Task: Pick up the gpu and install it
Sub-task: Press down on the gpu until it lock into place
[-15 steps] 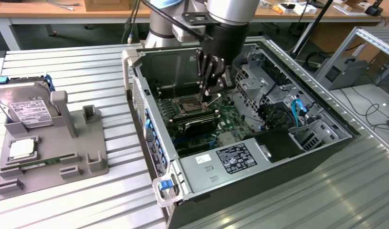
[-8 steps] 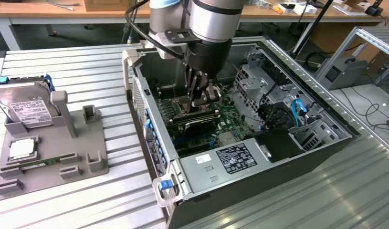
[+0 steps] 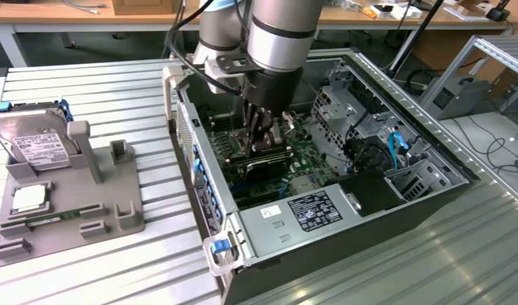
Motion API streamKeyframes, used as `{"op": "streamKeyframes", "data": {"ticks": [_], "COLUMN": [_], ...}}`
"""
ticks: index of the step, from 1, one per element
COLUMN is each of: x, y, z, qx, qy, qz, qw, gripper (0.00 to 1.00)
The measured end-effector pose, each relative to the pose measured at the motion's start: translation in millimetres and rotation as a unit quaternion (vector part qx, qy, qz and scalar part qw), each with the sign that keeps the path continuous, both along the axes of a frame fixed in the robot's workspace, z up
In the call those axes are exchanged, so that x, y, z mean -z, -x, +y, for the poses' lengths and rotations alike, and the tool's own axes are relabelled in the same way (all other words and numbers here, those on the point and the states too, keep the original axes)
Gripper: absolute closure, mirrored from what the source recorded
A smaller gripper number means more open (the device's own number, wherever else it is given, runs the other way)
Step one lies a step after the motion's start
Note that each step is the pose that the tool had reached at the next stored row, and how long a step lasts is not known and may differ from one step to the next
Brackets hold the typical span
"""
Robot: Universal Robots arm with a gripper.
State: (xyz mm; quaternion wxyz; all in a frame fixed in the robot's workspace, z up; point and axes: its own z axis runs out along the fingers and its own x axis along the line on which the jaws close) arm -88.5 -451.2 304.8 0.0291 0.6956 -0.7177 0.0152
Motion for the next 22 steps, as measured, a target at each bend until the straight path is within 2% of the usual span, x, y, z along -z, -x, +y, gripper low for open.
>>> {"op": "streamKeyframes", "data": {"ticks": [4,7,10,22], "x": [7.6,13.8,19.0,26.4], "y": [3.2,5.2,7.3,13.8], "z": [0.4,2.8,7.3,6.9], "qx": [0.000,-0.003,-0.008,-0.008], "qy": [0.0001,0.0000,-0.0001,-0.0004], "qz": [0.0000,0.0000,0.0000,0.0000], "qw": [1.0000,1.0000,1.0000,1.0000], "gripper": [0.89,0.89,0.89,0.89]}}
